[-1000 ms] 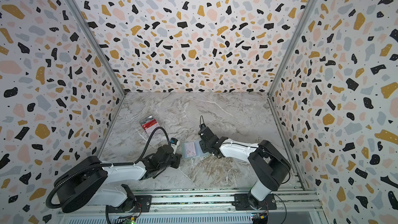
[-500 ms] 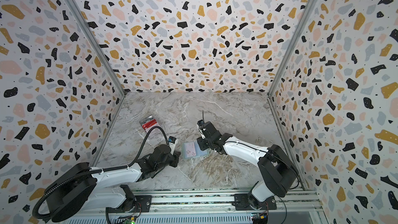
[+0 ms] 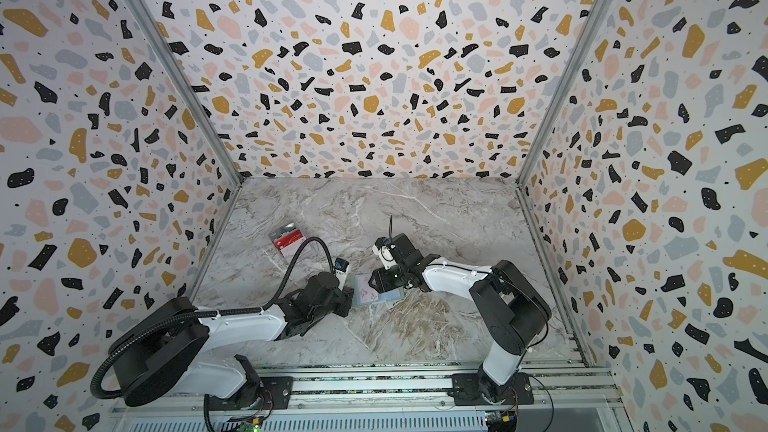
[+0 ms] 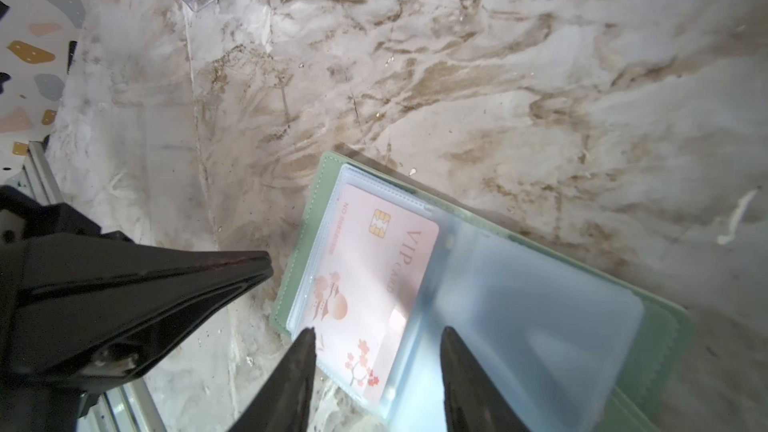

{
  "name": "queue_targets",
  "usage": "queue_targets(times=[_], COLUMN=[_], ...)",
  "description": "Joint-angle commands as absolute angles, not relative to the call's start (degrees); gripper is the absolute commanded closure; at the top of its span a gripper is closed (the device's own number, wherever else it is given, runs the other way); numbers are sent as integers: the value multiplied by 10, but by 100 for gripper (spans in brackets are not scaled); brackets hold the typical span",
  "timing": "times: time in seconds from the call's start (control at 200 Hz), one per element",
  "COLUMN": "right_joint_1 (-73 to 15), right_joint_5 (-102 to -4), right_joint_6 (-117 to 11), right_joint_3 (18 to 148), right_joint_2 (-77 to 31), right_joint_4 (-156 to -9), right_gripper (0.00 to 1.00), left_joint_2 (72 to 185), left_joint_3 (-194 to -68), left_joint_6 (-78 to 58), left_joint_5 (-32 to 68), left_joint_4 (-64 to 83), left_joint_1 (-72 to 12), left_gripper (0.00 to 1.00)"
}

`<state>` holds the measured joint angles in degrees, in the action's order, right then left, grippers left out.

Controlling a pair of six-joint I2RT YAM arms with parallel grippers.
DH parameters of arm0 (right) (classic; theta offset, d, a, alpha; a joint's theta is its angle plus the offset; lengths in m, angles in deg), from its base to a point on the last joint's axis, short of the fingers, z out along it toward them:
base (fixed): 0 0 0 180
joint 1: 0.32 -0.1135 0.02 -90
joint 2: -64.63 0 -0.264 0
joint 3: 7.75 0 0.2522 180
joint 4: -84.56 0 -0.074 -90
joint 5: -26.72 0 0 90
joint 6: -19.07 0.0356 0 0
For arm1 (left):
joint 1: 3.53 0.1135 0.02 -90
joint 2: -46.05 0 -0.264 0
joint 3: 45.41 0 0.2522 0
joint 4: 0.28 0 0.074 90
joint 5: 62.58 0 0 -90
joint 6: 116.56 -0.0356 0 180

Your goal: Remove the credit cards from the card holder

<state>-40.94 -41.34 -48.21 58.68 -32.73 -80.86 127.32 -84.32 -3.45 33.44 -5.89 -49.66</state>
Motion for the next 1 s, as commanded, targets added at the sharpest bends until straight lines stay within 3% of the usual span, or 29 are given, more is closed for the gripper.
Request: queue_targets(times=[0.0,0.996], right_joint_1=[-404,-399], right_joint_5=[-388,-312], right_joint_6=[-466,-461], right_joint_3=[589,612], right_joint_2=[-339,-394], right_joint_4=[-822,-811], right_gripper=[50,57], left_joint_2=[1282,1324], left_joint_3=[-841,-797], left_joint_6=[-42,-18], left_joint_5=[320,314], left_joint_4=[-101,-135], left_joint_1=[-497,-497], left_gripper=[100,100])
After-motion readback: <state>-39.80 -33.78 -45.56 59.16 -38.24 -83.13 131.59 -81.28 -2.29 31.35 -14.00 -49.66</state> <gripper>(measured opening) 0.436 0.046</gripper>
